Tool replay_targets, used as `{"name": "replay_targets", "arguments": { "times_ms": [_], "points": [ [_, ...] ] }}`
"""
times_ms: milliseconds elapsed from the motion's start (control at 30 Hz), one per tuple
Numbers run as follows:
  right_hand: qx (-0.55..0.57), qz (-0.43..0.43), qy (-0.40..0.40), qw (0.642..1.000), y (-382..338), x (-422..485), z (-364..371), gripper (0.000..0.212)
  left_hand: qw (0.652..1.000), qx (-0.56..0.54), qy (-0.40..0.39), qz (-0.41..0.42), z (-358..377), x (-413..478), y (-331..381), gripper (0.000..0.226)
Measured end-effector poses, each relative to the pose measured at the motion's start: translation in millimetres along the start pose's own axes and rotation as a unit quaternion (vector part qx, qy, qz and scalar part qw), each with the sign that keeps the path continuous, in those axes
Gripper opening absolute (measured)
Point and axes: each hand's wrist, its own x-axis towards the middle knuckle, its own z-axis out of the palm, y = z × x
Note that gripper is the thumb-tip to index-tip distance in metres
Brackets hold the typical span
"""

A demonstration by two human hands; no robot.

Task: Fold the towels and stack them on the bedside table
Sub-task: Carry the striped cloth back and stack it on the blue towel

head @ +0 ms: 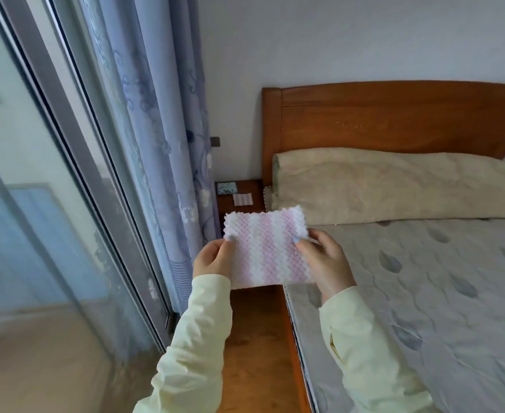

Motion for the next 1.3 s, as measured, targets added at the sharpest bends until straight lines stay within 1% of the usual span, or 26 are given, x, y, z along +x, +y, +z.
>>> {"name": "replay_targets", "arguments": {
  "times_ms": [100, 233, 400, 567, 667, 733, 833, 1033, 1133, 1200, 1300],
  "points": [
    [0.005, 0.008, 0.001, 1.000, 5.4, 47.4, 11.0, 0.033, 1.000, -0.013, 0.011, -0.008, 20.0, 45.3, 3.5, 0.025],
    [0.009, 0.007, 0.003, 1.000, 9.4, 109.0, 29.2, 0.031, 1.000, -0.008, 0.007, -0.001, 43.0, 109.3, 5.7, 0.013],
    [0.019, 0.002, 0.004, 1.000, 9.6, 200.5, 64.6, 0.030, 1.000, 0.010, 0.014, 0.006, 69.8, 206.7, 17.7, 0.014],
    [0.025, 0.020, 0.025, 0.999, 7.3, 289.3, 104.5, 0.034, 0.999, 0.045, 0.012, 0.017, 93.0, 304.1, 37.0, 0.026],
    [0.026, 0.027, 0.029, 0.999, 6.5, 333.3, 122.6, 0.034, 0.998, 0.057, 0.008, 0.000, 105.1, 353.5, 43.8, 0.024],
    [0.025, 0.026, 0.029, 0.999, 6.5, 361.8, 132.5, 0.033, 0.998, 0.060, 0.004, 0.005, 113.2, 383.2, 45.1, 0.019],
    [0.034, 0.030, 0.026, 0.999, 8.6, 401.3, 145.9, 0.032, 0.998, 0.063, 0.005, 0.005, 126.8, 423.3, 45.7, 0.016],
    [0.015, 0.026, 0.008, 1.000, 22.2, 495.8, 169.9, 0.030, 0.998, 0.053, 0.023, -0.016, 162.3, 515.5, 39.7, 0.029],
    [-0.002, 0.026, -0.005, 1.000, 27.4, 548.9, 176.3, 0.031, 0.997, 0.054, 0.048, -0.015, 187.0, 559.0, 42.3, 0.030],
    [-0.015, 0.028, -0.013, 0.999, 29.1, 586.0, 179.7, 0.032, 0.997, 0.052, 0.060, -0.004, 204.7, 586.6, 48.0, 0.028],
    [-0.037, 0.019, -0.034, 0.999, 27.4, 635.0, 184.3, 0.026, 0.996, 0.045, 0.078, 0.006, 227.0, 622.0, 54.2, 0.015]
  ]
}}
